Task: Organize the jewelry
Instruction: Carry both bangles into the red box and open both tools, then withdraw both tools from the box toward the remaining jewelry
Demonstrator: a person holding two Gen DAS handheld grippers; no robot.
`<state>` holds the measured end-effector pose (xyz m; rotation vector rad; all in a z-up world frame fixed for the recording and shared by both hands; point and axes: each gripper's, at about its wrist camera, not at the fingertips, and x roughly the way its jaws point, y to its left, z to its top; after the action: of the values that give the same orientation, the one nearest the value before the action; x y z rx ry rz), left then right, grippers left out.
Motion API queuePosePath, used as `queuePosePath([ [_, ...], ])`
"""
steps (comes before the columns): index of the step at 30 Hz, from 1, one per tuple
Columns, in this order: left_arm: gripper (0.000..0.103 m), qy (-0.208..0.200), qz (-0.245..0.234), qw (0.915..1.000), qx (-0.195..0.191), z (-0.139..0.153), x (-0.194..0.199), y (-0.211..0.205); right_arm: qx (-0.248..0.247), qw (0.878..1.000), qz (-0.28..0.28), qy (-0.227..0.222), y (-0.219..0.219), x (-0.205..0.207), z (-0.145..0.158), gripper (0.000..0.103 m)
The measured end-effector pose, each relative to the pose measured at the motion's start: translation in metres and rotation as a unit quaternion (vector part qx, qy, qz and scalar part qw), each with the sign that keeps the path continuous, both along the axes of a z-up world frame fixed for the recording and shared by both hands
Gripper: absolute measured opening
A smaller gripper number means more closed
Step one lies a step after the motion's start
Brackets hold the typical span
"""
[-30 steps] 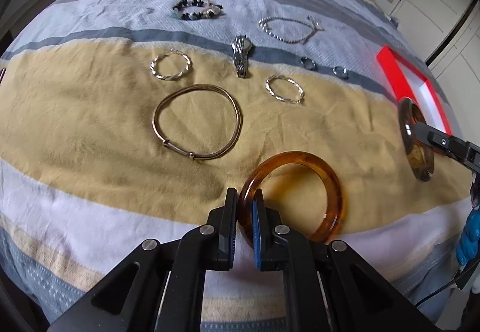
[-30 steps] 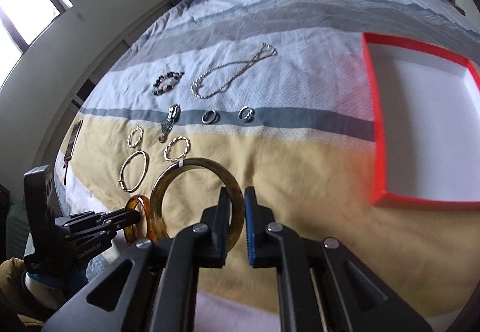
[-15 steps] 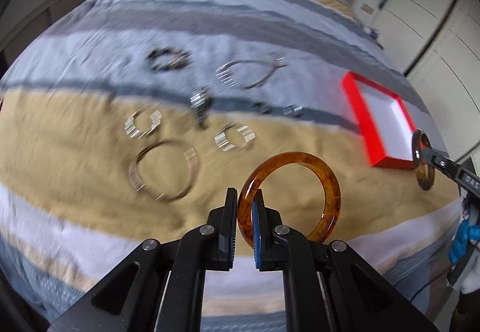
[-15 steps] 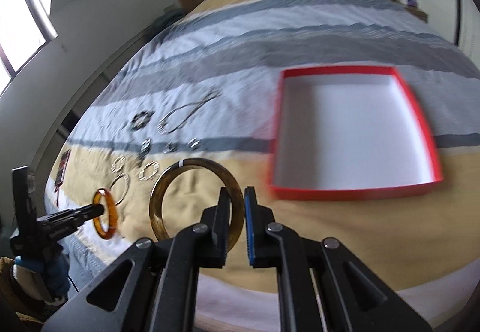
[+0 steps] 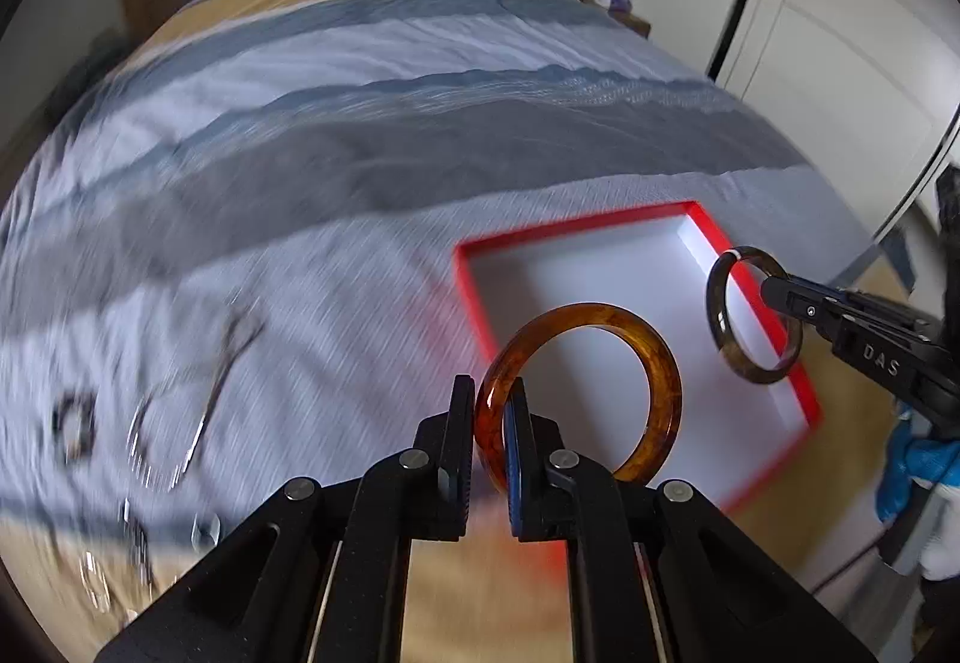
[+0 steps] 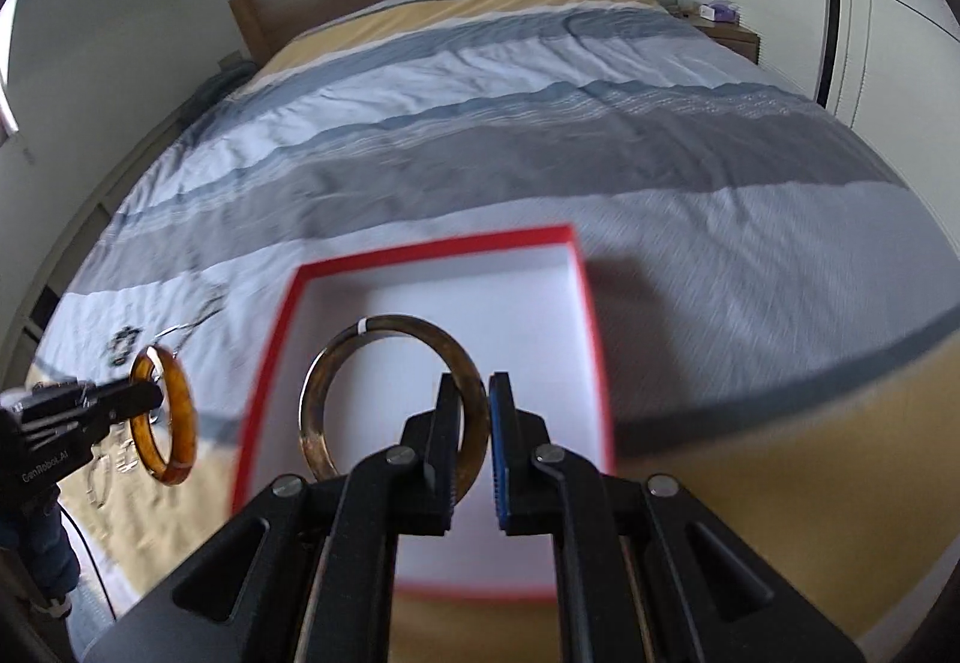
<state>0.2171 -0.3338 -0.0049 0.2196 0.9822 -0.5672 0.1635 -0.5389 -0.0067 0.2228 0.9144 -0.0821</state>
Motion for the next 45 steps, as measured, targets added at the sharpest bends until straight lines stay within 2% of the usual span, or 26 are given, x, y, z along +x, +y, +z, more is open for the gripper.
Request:
queuePosePath([
  [6, 0.009, -0.011, -0.018, 0.9964, 0.082, -0.040, 0.038, -0.060, -0.034, 0.999, 0.018, 0.025, -0.020, 0.047, -0.024, 0.009],
  [13, 0.009, -0.007, -0.030, 0.9918, 0.124, -0.070, 0.045, -0.085, -0.076, 0.993, 0.073, 0.052, -0.011, 0.075, -0.047, 0.009],
  [19, 0.011, -0.002, -0.027, 0.9909, 0.131, -0.081, 0.054, -0.091, -0.131, 0.980, 0.123, 0.081, 0.006, 0.085, -0.060, 0.008],
  [26, 0.012, 0.011, -0.014, 0.9921, 0.124, -0.082, 0.058, -0.088, -0.148, 0.975, 0.135, 0.091, 0.015, 0.085, -0.061, 0.010],
  [28, 0.013, 0.020, -0.005, 0.9931, 0.115, -0.079, 0.059, -0.084, -0.162, 0.975, 0.126, 0.083, 0.016, 0.083, -0.052, 0.017],
  [32, 0.032, 0.037, -0.008, 0.9960, 0.081, -0.066, 0.054, -0.077, -0.167, 0.977, 0.118, 0.064, 0.014, 0.069, -0.025, 0.029],
  [34, 0.048, 0.026, -0.007, 0.9969, 0.074, -0.054, 0.045, -0.075, -0.164, 0.979, 0.106, 0.055, 0.012, 0.054, -0.007, 0.032],
  [35, 0.051, 0.020, -0.006, 0.9975, 0.068, -0.047, 0.040, -0.072, -0.160, 0.981, 0.102, 0.050, 0.011, 0.046, 0.001, 0.032],
  [40, 0.051, 0.000, 0.002, 0.9998, 0.022, 0.001, 0.013, -0.046, -0.140, 0.986, 0.084, 0.032, 0.014, 0.005, 0.040, 0.033],
  [43, 0.051, -0.036, 0.008, 0.9993, -0.010, 0.042, -0.009, -0.015, -0.126, 0.989, 0.074, 0.013, 0.021, -0.025, 0.070, 0.033],
  [45, 0.051, -0.065, 0.011, 0.9977, -0.014, 0.066, -0.021, 0.009, -0.117, 0.991, 0.070, 0.001, 0.027, -0.041, 0.088, 0.033],
])
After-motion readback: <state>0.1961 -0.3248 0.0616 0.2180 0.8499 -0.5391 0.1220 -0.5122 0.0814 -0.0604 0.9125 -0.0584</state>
